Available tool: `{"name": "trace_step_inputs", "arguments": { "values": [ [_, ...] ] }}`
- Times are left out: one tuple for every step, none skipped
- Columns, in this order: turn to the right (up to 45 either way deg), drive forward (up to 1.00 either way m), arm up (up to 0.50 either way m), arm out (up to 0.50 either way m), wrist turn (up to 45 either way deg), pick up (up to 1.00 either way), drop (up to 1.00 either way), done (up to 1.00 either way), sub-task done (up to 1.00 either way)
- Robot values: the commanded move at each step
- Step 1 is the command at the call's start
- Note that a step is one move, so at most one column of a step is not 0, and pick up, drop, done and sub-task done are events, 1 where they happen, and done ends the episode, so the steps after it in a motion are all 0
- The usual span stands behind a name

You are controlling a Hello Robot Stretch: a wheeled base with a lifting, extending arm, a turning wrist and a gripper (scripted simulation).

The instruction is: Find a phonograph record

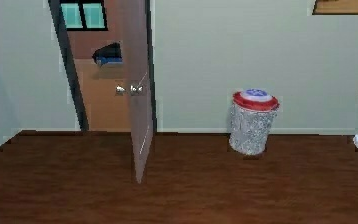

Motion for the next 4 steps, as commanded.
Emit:
{"name": "trace_step_inputs", "arguments": {
  "values": [
    [0.0,0.2,0.0,0.0,0.0,0.0,0.0,0.0,0.0],
    [-15.0,0.0,0.0,0.0,0.0,0.0,0.0,0.0,0.0],
    [0.0,0.5,0.0,0.0,0.0,0.0,0.0,0.0,0.0],
    [-45.0,0.0,0.0,0.0,0.0,0.0,0.0,0.0,0.0]
  ]
}}
